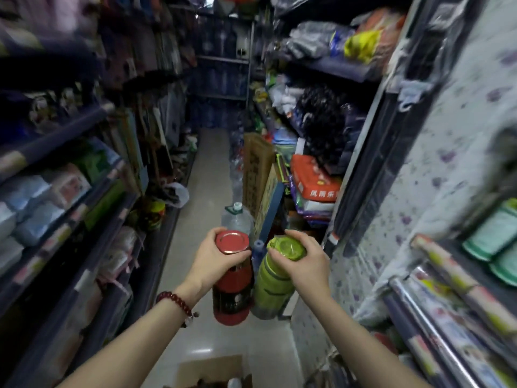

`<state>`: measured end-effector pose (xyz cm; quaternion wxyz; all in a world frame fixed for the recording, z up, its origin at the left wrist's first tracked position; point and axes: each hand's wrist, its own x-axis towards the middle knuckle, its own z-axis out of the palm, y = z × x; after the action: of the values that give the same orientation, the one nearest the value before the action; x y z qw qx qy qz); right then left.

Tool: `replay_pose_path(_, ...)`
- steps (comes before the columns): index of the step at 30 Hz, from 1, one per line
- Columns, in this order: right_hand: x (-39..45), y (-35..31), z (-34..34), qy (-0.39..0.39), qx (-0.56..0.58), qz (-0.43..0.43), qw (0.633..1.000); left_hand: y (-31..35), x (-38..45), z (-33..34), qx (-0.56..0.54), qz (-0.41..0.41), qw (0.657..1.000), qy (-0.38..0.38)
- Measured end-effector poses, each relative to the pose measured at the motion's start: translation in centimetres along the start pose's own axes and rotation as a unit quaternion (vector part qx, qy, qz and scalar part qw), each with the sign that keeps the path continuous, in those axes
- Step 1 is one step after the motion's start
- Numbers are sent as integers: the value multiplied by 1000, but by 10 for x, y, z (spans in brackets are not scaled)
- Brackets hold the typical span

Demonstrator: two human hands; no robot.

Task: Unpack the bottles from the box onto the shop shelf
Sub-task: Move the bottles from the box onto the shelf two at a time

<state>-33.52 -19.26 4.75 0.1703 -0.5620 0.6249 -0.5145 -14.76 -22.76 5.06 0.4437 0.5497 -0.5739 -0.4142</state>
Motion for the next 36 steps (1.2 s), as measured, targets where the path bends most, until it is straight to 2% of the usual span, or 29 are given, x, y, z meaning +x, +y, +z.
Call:
replay_pose_path(10,48,-55,-82,162,11,35,986,98,44,48,-48,110,983,-141)
replay_pose_path(22,36,-124,-213,319,-88,45,943,213,19,121,-129,200,929,-284)
replay_pose_path(26,22,-161,-266,373,-114,16,921,267,-4,143,-176,241,900,-317)
replay_pose_path(30,12,-204,-309,441,-126,-52,887,325,-28,155,-205,312,866,-334)
replay_pose_path(36,4,-238,-355,537,-89,-147,826,395,-60,165,-195,431,830,-297)
